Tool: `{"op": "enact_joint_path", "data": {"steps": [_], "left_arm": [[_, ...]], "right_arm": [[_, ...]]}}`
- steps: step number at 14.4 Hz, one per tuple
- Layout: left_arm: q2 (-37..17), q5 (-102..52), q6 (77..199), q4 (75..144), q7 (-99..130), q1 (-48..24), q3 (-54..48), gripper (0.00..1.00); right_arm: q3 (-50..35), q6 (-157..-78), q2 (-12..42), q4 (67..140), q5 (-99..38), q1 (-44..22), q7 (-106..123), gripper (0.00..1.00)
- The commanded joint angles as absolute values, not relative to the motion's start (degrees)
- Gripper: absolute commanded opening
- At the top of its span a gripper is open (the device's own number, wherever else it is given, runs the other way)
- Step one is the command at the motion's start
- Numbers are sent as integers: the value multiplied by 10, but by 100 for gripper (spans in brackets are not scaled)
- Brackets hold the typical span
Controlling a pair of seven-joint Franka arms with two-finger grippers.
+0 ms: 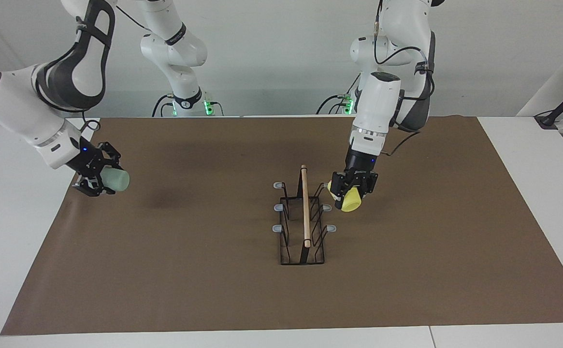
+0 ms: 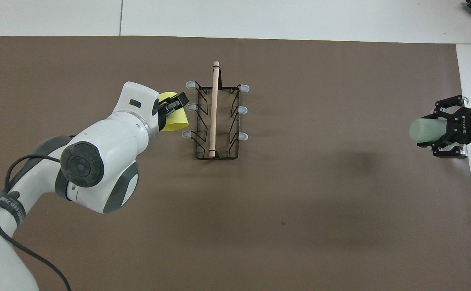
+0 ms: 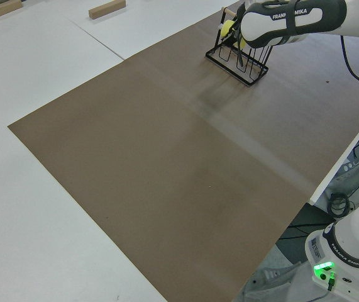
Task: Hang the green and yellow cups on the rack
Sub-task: 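Carry the yellow cup to the rack while the right gripper lifts the green cup, then hang the yellow cup on a peg while the right gripper carries the green cup over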
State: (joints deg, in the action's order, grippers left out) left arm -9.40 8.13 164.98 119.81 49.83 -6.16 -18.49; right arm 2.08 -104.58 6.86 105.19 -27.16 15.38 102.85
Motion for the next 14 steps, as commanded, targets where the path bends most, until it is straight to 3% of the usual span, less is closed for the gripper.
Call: {"op": "enact_joint_path", "data": {"steps": [1, 4, 7, 14], "left_arm": [[-112, 96, 1674, 1178, 497, -69, -179, 0], [-113, 96, 1673, 1184, 504, -71, -181, 0], [-109, 96, 1661, 1190, 535, -76, -189, 0], [-69, 96, 1510, 1191, 558, -74, -214, 0]], "right_arm": [[15, -971, 30, 1087, -393, 209, 1084, 0], [15, -912, 4, 1128, -525, 231, 1116, 0], [14, -902, -11, 1159, -629, 220, 1128, 0], [14, -953, -29, 1252, -884, 107, 1185, 0]]}}
